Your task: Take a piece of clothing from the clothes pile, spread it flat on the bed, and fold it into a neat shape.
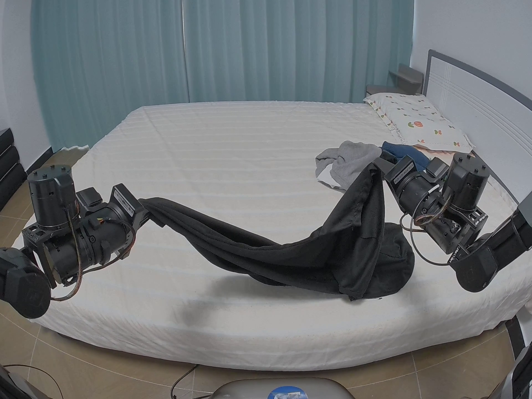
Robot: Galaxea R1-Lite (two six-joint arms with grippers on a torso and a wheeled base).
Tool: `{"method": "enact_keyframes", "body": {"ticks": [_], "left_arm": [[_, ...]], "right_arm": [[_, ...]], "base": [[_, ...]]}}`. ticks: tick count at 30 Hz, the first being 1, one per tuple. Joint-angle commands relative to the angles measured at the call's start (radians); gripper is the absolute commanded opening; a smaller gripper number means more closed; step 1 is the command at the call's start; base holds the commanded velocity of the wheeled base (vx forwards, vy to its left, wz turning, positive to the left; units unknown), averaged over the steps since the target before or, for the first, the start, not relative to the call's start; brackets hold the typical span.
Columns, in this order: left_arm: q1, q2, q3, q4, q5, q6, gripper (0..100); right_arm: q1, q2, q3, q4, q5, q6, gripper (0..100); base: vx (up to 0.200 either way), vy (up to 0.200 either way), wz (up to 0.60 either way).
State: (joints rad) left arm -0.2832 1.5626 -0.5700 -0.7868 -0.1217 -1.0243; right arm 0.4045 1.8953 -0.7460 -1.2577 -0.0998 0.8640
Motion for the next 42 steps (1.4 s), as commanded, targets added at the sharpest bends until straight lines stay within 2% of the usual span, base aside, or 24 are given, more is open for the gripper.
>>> {"method": "enact_keyframes", "body": {"ticks": [1, 18, 30, 38, 42], "left_arm": [[0.006, -0.006, -0.001, 0.0, 0.001, 0.001, 0], [0.018, -0.01, -0.001, 0.003, -0.001, 0.004, 0], [0.006, -0.016, 0.007, 0.006, -0.001, 0.004, 0], [-0.004, -0.024, 0.007, 0.009, -0.001, 0.006, 0], [-0.008, -0.039, 0.012, 0.009, -0.001, 0.007, 0]], "right_arm": [[0.001, -0.015, 0.002, 0.0, 0.0, 0.0, 0], [0.002, -0.024, 0.017, 0.007, 0.018, -0.007, 0], [0.024, -0.038, 0.048, -0.002, 0.018, -0.043, 0], [0.045, -0.079, 0.073, -0.002, 0.017, -0.049, 0], [0.076, -0.099, 0.102, -0.023, 0.017, -0.089, 0]], "base": [[0.0, 0.2, 0.0], [0.0, 0.2, 0.0], [0.0, 0.0, 0.0], [-0.2, 0.0, 0.0], [-0.2, 0.0, 0.0]]}}
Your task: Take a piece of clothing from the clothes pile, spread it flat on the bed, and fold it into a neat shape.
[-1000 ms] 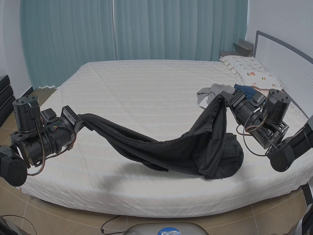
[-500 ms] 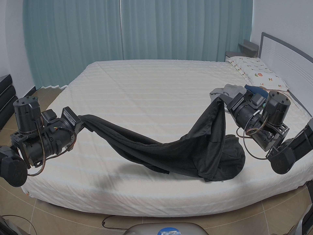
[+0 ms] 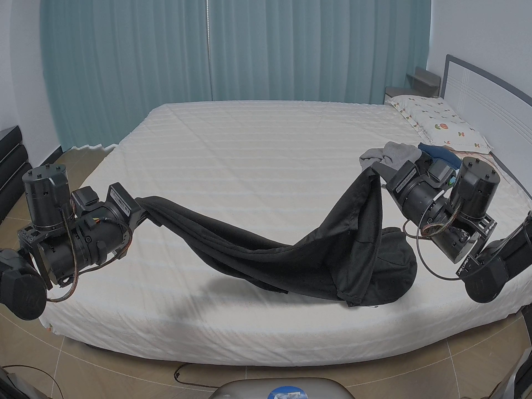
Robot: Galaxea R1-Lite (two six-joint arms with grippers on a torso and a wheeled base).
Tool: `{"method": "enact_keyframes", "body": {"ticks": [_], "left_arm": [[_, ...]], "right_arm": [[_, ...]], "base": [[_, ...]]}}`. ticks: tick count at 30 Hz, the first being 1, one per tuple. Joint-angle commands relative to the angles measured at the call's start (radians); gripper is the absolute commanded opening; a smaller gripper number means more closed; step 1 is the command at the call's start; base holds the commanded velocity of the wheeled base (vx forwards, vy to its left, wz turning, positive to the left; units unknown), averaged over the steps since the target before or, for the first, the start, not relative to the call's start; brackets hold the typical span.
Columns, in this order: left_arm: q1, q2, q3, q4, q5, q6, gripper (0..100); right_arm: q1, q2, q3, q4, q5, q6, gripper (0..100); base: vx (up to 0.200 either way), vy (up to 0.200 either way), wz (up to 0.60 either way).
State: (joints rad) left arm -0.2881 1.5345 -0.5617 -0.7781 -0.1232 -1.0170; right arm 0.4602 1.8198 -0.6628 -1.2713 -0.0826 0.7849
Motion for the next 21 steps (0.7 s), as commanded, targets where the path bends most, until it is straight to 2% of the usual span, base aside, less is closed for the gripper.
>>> {"method": "enact_keyframes", "body": {"ticks": [1, 9, 16, 17, 21], "left_arm": [[-0.003, -0.013, 0.003, 0.0, 0.0, 0.0, 0], [-0.003, -0.083, -0.001, 0.016, 0.0, 0.008, 0], [-0.003, -0.181, -0.058, 0.109, 0.002, 0.029, 0], [0.012, -0.194, -0.104, 0.151, 0.004, 0.037, 0], [0.05, -0.198, -0.167, 0.22, 0.005, 0.058, 0]], "right_arm": [[0.026, -0.03, 0.022, -0.025, 0.0, -0.012, 0], [0.034, -0.123, 0.037, -0.025, 0.001, -0.021, 0], [0.002, -0.289, 0.015, 0.004, 0.003, -0.064, 0], [-0.011, -0.326, -0.021, 0.055, 0.009, -0.088, 0], [-0.034, -0.373, -0.106, 0.153, 0.021, -0.099, 0]], "base": [[-0.2, 0.0, 0.0], [-0.2, 0.0, 0.0], [0.0, 0.0, 0.0], [0.0, 0.0, 0.0], [0.0, 0.0, 0.0]]}}
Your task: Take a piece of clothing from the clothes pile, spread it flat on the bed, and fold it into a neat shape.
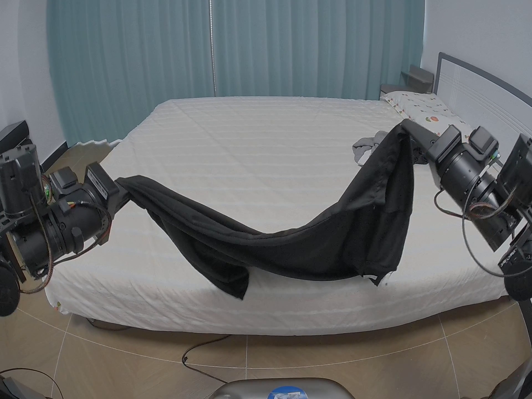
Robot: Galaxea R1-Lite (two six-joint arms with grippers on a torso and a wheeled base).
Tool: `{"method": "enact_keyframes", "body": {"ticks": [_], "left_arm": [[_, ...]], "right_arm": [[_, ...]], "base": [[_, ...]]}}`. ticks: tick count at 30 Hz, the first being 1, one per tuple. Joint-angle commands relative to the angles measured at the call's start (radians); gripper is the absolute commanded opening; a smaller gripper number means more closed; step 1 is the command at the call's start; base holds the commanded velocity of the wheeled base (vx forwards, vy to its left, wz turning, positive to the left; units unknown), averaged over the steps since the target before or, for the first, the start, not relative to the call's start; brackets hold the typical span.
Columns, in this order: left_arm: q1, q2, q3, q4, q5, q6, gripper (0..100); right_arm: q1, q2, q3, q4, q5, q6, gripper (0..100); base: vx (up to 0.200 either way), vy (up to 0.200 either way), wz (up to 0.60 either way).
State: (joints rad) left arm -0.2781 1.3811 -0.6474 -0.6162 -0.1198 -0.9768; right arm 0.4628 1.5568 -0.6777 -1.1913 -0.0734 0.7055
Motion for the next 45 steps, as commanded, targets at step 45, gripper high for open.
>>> {"method": "enact_keyframes", "body": {"ticks": [45], "left_arm": [[0.172, 0.621, -0.779, 0.352, 0.014, 0.044, 0]], "right_arm": [[-0.236, 0.506, -0.978, 0.555, 0.0, -0.018, 0]], "base": [[0.107, 0.0, 0.0]]}}
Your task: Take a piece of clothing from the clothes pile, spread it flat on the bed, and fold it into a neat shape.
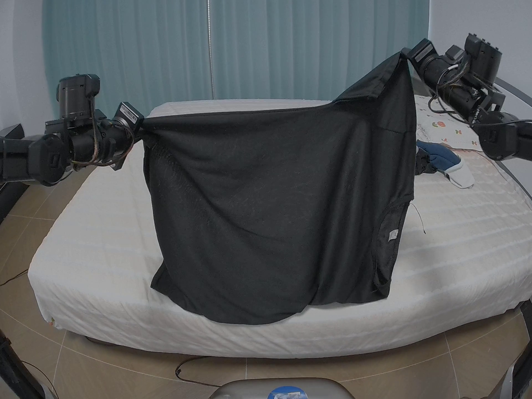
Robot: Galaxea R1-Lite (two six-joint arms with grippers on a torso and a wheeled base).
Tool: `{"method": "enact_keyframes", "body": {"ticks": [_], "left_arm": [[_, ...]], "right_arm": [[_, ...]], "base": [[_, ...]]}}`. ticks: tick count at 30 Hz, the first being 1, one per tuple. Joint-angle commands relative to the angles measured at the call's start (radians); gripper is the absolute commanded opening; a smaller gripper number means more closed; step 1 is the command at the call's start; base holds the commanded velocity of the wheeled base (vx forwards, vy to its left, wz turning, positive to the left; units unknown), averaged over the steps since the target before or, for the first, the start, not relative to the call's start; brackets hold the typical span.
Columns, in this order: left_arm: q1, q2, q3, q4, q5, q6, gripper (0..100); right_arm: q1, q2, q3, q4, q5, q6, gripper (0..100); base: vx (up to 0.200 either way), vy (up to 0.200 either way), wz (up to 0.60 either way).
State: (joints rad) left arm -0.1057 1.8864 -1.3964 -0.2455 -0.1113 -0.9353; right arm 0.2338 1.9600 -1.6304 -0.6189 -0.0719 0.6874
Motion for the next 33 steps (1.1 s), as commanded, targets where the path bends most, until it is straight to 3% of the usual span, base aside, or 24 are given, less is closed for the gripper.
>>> {"method": "enact_keyframes", "body": {"ticks": [1, 6, 16, 23, 29, 30, 31, 32, 33], "left_arm": [[0.0, 0.154, -0.053, -0.028, 0.012, 0.003, 0], [-0.002, 0.223, -0.082, -0.031, 0.012, 0.0, 0], [-0.012, 0.375, -0.099, -0.086, 0.018, 0.003, 0], [-0.02, 0.496, -0.147, -0.113, 0.03, 0.001, 0], [-0.031, 0.562, -0.162, -0.112, 0.074, 0.006, 0], [-0.031, 0.563, -0.164, -0.11, 0.076, 0.006, 0], [-0.035, 0.573, -0.164, -0.104, 0.078, 0.007, 0], [-0.035, 0.573, -0.164, -0.104, 0.078, 0.007, 100], [-0.037, 0.577, -0.165, -0.103, 0.074, 0.007, 100]], "right_arm": [[-0.007, 0.126, -0.026, -0.03, -0.002, -0.003, 0], [-0.008, 0.194, -0.039, -0.045, -0.002, -0.002, 0], [-0.008, 0.398, -0.048, -0.05, -0.002, 0.011, 0], [-0.007, 0.566, -0.138, -0.042, -0.062, 0.014, 0], [-0.013, 0.662, -0.141, -0.036, -0.075, 0.009, 0], [-0.013, 0.663, -0.14, -0.036, -0.075, 0.009, 100], [-0.014, 0.692, -0.14, -0.035, -0.069, 0.007, 100], [-0.013, 0.695, -0.14, -0.035, -0.068, 0.007, 100], [-0.013, 0.723, -0.14, -0.035, -0.066, 0.007, 100]], "base": [[0.2, 0.0, 0.0], [0.2, 0.0, 0.0], [0.0, 0.0, 0.0], [0.0, 0.0, 0.0], [0.0, 0.0, 0.0], [0.0, 0.0, 0.0], [0.0, 0.0, 0.0], [0.0, 0.0, 0.0], [0.0, 0.0, 0.0]]}}
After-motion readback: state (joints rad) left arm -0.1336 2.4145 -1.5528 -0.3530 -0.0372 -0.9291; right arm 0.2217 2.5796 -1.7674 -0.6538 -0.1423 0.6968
